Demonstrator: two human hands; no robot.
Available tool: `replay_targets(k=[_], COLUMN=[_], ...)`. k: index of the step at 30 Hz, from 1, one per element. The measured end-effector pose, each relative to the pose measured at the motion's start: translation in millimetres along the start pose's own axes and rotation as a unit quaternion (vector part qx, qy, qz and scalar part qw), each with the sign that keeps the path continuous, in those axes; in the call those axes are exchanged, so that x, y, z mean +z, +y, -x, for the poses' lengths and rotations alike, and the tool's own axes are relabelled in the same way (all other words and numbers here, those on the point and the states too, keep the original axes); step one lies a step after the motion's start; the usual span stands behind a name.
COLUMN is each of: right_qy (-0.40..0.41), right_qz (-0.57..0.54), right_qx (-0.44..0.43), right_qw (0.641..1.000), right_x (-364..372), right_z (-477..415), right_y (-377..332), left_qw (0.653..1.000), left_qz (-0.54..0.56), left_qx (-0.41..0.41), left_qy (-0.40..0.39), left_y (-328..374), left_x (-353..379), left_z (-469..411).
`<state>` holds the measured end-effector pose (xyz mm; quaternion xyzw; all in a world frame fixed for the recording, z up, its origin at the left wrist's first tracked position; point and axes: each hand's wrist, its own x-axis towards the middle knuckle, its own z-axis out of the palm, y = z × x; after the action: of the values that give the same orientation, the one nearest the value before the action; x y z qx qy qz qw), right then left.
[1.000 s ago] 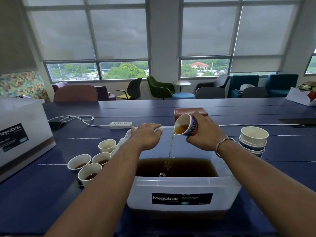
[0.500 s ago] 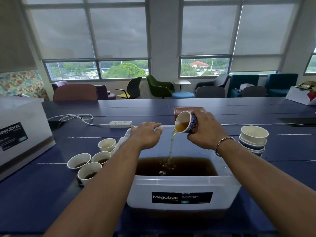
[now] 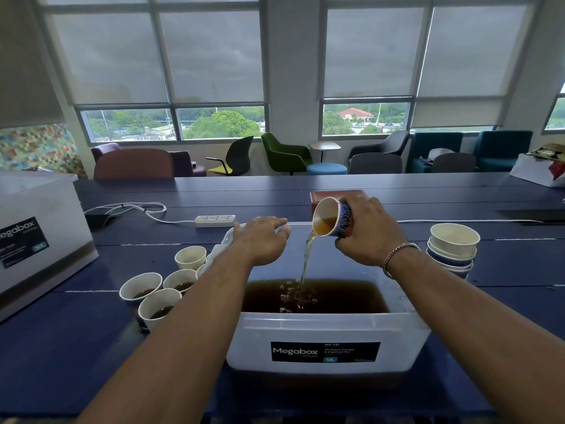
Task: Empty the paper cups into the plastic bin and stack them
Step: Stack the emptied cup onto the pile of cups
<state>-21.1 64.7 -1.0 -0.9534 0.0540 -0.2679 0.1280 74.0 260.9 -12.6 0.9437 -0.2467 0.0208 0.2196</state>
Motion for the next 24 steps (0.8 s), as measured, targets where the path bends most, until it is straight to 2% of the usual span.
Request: replay_targets(k=[24], right_qy=[0.008], right_qz=[0.058], right_qx=[-0.019], right_qw=[0.998], right_x=[-0.4], right_z=[0.5], right_y=[-4.5], left_qw=[1.000], left_qz=[-0.010], left_qx=[0.002], left_qy=[-0.007], left_y=[0.7], left_x=[-1.8], left_z=[2.5])
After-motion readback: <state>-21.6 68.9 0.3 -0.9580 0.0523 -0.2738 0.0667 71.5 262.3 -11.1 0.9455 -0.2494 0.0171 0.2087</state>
